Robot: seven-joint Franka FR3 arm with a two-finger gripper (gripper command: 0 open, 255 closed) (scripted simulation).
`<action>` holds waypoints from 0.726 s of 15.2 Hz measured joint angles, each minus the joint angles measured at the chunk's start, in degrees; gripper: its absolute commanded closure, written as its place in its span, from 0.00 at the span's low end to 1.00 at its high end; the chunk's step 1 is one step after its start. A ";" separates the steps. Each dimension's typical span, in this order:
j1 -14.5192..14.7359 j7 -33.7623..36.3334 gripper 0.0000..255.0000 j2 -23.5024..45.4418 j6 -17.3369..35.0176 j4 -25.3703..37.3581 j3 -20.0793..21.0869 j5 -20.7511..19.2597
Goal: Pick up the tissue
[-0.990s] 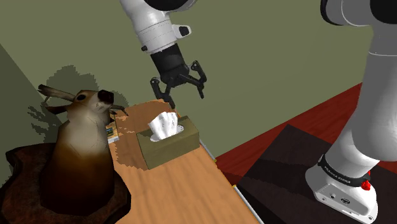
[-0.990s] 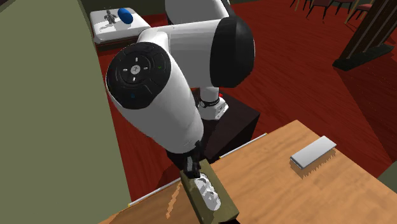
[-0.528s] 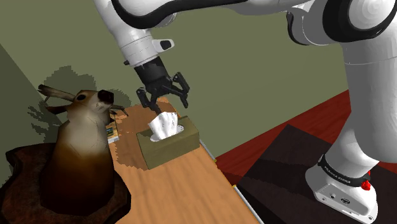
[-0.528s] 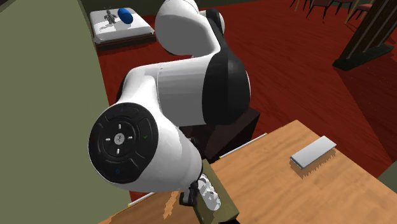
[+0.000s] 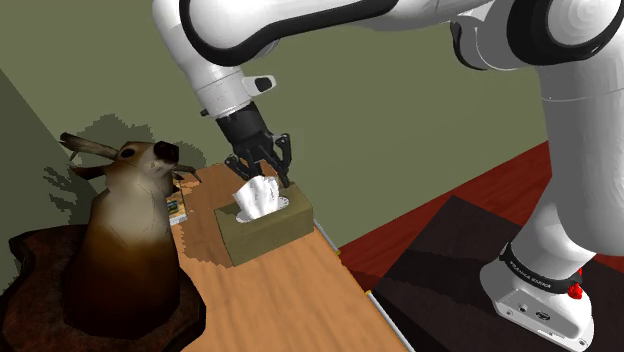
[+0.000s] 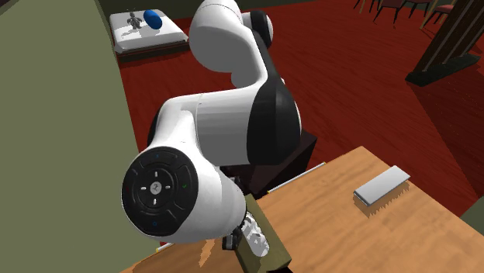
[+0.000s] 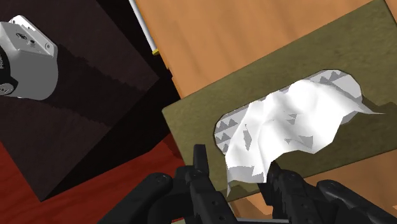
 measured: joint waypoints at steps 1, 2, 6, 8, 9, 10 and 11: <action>0.00 0.01 1.00 0.00 0.13 0.01 0.00 -0.01; -0.05 0.00 1.00 -0.10 0.43 -0.13 0.01 0.02; -0.12 -0.04 1.00 -0.16 0.75 -0.26 0.00 0.03; -0.09 0.00 1.00 -0.16 0.77 -0.23 0.02 0.05; 0.02 0.03 1.00 -0.05 0.42 0.26 0.03 0.04; 0.14 0.06 1.00 0.05 -0.07 0.86 0.04 0.02; 0.33 0.20 1.00 0.12 -0.72 1.59 0.08 0.05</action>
